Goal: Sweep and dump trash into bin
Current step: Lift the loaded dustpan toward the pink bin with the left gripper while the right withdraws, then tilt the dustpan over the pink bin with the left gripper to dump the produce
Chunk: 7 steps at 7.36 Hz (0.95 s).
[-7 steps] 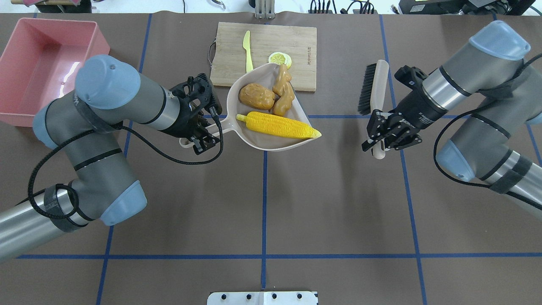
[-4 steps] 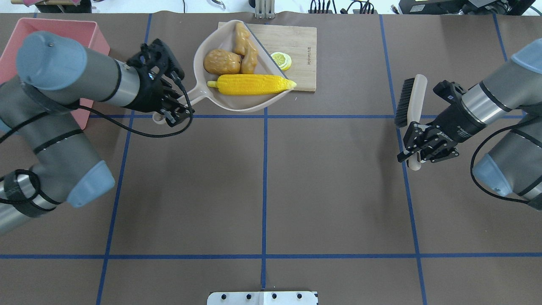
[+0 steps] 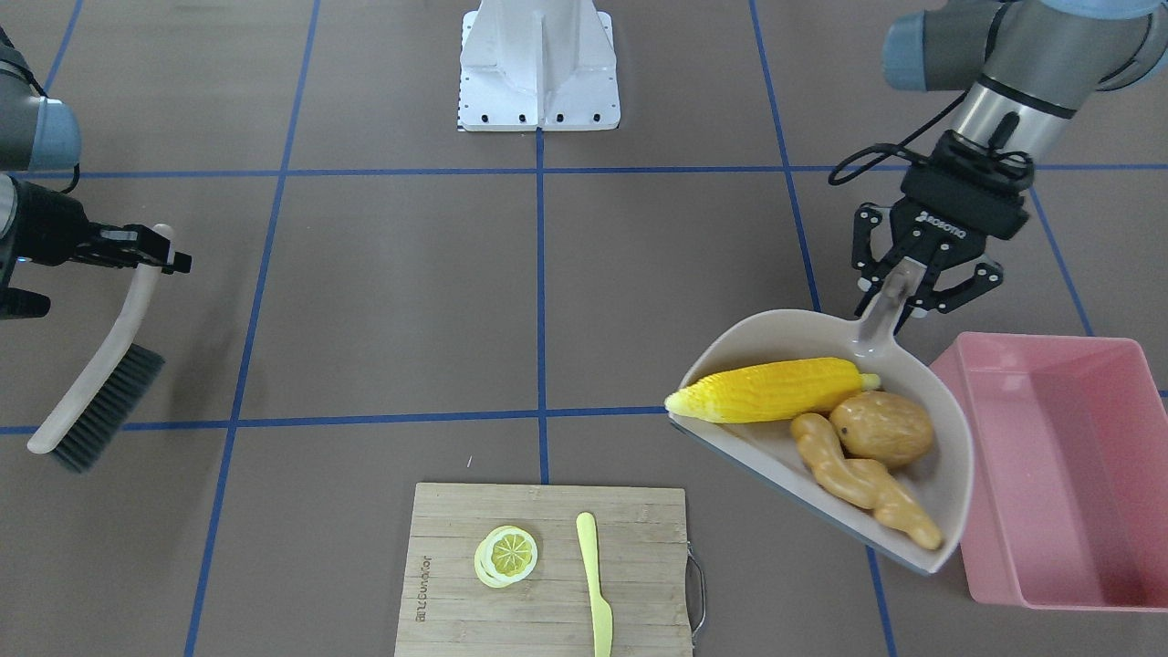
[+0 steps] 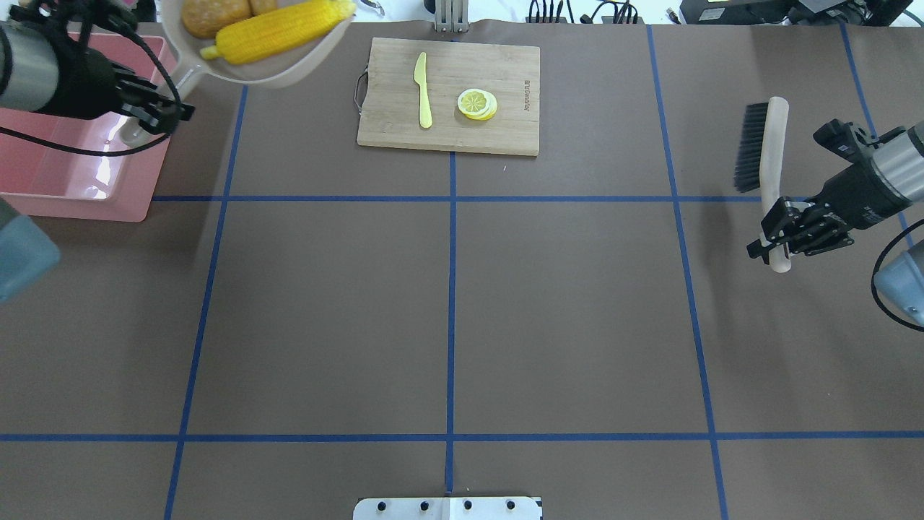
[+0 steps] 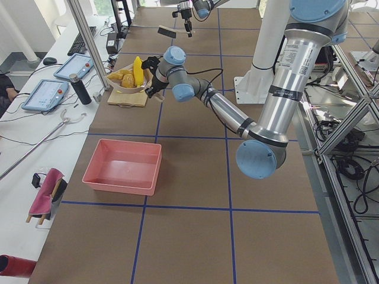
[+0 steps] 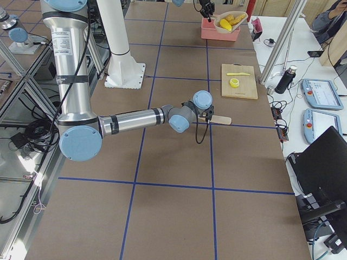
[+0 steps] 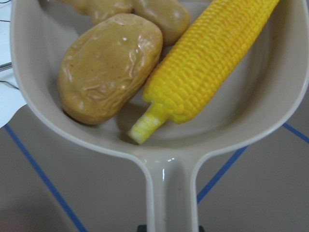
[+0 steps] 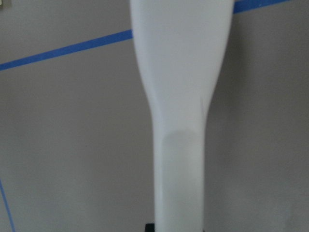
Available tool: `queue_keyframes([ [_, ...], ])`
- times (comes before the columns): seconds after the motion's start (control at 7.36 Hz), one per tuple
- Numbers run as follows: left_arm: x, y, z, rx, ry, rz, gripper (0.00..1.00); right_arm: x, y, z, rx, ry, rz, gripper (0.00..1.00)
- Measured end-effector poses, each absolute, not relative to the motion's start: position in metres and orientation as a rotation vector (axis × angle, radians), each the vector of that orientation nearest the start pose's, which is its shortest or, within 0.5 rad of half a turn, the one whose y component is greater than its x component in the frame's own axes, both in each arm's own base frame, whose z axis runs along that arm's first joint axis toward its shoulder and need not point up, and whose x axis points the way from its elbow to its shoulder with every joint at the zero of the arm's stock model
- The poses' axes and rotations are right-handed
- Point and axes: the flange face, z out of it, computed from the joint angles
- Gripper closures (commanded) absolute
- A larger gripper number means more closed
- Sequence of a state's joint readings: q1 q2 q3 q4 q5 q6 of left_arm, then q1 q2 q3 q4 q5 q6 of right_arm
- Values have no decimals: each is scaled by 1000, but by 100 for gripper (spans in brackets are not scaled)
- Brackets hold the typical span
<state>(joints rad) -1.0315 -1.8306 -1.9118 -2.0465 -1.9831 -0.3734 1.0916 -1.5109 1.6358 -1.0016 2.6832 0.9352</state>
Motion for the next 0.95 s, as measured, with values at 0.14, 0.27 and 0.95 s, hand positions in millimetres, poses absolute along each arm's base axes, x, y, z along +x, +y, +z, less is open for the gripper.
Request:
queue_keyframes([
  [0.14,174,-530,327,774,777,302,100,-186,-483,528,-176,-1193,-17,100],
  [0.27,140,-525,352,748,747,244,100,-175,-481,543,-150,-1177,-30,100],
  [0.95,12,-486,436,481,711,36,100,-173,-417,587,-385,-1126,2,100],
])
